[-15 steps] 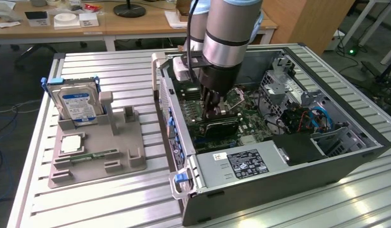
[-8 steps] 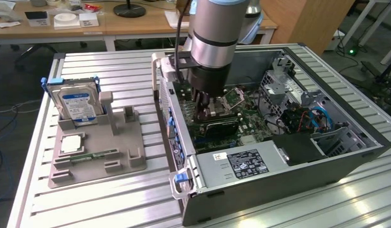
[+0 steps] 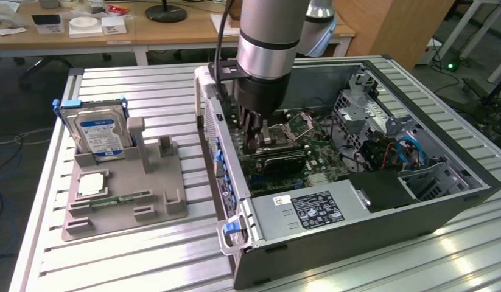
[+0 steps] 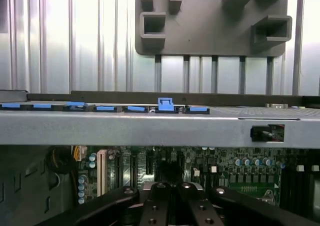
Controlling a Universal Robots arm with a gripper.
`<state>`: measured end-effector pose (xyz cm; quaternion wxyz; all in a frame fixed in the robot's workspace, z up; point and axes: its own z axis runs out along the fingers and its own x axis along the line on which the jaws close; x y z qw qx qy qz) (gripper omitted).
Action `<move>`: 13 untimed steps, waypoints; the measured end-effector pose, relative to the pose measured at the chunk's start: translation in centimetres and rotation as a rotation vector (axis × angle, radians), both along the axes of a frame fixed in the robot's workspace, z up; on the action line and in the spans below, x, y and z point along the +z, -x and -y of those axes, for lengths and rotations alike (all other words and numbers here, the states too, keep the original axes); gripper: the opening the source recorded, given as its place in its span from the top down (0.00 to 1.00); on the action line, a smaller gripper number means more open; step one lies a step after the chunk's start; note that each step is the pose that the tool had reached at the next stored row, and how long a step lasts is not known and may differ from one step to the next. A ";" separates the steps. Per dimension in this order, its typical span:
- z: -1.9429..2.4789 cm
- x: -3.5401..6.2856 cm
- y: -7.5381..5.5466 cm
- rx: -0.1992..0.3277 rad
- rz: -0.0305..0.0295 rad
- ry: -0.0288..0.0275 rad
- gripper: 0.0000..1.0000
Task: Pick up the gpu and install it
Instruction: 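Press down on the gpu until it lock into place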
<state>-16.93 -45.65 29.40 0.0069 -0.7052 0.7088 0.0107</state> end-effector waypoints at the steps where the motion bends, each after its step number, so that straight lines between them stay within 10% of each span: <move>1: 0.00 0.15 0.0 0.000 -0.0001 0.0001 0.89; 13: -0.40 0.28 1.5 0.000 -0.0001 0.0001 0.89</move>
